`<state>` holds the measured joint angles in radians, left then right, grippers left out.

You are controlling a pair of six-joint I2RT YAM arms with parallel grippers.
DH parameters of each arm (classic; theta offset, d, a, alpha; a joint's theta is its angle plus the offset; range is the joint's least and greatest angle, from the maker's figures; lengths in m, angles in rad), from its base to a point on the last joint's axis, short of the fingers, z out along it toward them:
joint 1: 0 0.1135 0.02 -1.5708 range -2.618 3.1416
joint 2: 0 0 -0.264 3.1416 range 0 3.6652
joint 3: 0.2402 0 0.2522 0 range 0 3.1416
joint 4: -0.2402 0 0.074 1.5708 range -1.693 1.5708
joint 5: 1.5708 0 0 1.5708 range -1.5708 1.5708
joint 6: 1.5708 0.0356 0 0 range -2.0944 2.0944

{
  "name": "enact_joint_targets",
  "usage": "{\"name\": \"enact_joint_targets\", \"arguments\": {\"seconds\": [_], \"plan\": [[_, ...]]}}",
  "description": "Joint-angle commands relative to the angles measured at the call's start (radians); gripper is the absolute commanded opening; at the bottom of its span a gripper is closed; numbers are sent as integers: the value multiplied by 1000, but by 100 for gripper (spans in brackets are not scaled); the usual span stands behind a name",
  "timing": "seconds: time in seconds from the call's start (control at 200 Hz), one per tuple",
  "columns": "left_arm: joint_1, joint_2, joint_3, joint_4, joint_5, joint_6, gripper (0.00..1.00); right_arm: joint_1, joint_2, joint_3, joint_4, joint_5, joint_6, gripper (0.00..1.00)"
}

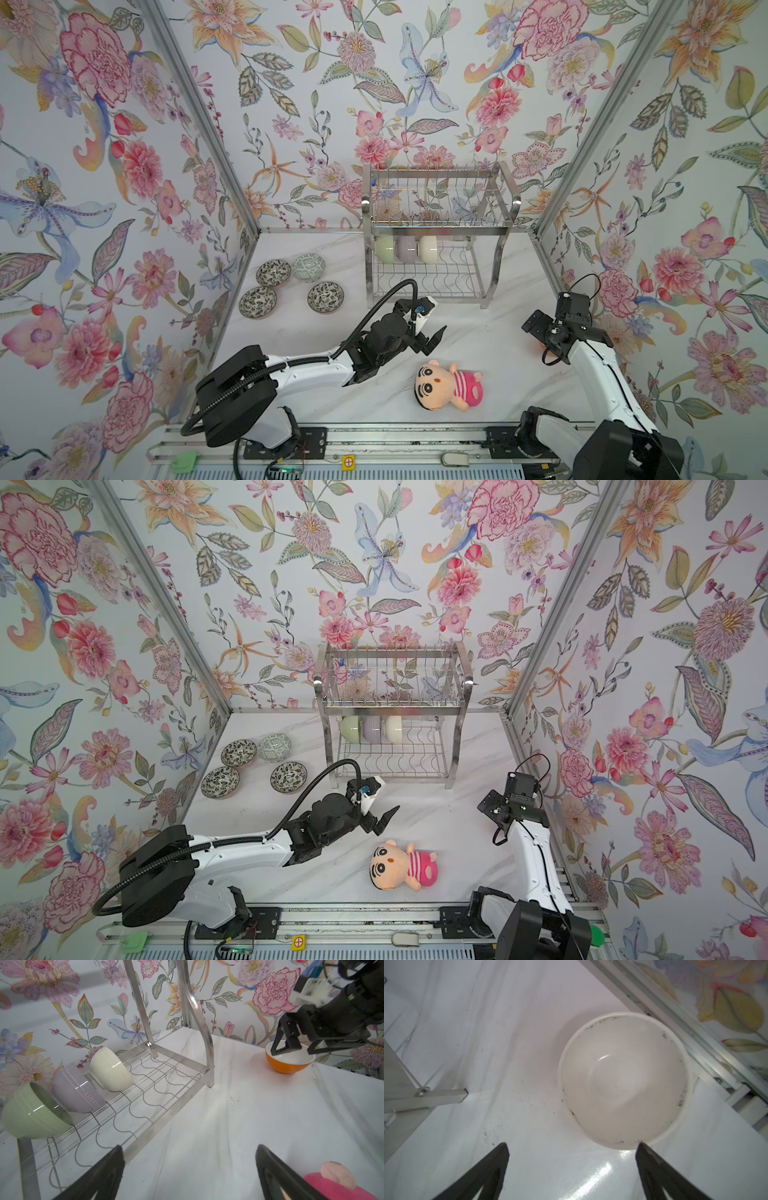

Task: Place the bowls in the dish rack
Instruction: 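Lower the right gripper onto the orange bowl rim and close it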

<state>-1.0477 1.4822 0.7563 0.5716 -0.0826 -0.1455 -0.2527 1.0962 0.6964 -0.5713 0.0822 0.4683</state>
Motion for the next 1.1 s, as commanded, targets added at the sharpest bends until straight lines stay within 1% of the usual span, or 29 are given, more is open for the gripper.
{"name": "enact_joint_targets", "arguments": {"seconds": [0.0,0.03,0.08,0.13,0.175,0.22,0.4,0.465,0.606,0.661,0.771,0.916,1.096], "plan": [[-14,28,53,46,31,12,99,-13,70,-12,101,-84,-29,90],[-15,35,58,45,33,14,99,-13,92,-9,116,-86,-34,85],[-15,42,62,45,33,15,99,-13,129,-3,137,-86,-38,83],[-16,48,64,46,32,15,99,-14,162,6,150,-91,-42,78],[-15,53,64,45,32,17,99,-16,185,15,157,-88,-48,76],[-15,55,64,41,30,18,99,-17,207,21,164,-85,-52,71],[-16,56,72,15,17,30,100,-28,241,13,216,-111,-57,44],[-16,54,75,9,14,34,99,-31,248,7,228,-112,-61,39],[-15,50,80,-14,5,34,99,-35,243,-11,250,-143,-58,22],[-13,47,78,-25,-1,32,99,-34,226,-16,255,-170,-57,14],[-15,34,75,-44,-16,30,99,-34,167,-28,259,-217,-47,1],[-15,13,72,-73,-34,30,99,-33,82,-41,261,-285,-40,0],[-15,-2,71,-109,-50,28,99,-32,59,-42,253,-329,-57,0]]}}
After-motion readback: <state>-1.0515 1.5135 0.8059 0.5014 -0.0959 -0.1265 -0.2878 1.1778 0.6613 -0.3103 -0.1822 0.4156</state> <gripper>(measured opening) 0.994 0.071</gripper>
